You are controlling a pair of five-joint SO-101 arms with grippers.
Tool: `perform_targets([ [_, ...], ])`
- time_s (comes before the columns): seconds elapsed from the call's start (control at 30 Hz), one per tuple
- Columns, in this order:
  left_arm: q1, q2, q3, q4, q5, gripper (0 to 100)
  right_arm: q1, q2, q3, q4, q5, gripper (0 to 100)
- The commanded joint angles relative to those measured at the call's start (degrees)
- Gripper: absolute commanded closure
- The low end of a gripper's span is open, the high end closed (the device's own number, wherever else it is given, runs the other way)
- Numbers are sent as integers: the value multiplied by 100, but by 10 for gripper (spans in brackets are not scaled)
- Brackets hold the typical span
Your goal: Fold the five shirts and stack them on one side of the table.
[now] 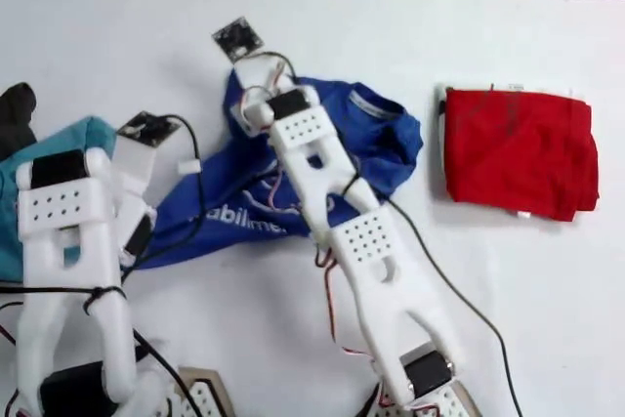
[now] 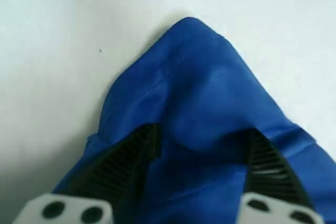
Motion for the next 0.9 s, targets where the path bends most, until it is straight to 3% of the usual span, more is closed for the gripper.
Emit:
perform_targets([
  [0.0, -70, -202, -48, 18, 26, 972, -22, 4, -237, -84, -26, 740],
  [0.13, -70, -202, -31, 26, 26, 972, -31, 13, -237, -57, 18, 754],
  [0.27, -70, -202, -13, 26, 26, 972, 4, 13, -237, -48, 26, 998],
  [0.3, -70, -202, -13, 26, 26, 972, 13, 13, -237, -31, 35, 954],
  [0.67, -70, -202, -57, 9, 44, 972, 637, -435, -1662, 1323, 220, 978],
  [0.87, -62, -167, -286, -246, 738, 972, 796, -831, -2154, 2105, 229, 978],
])
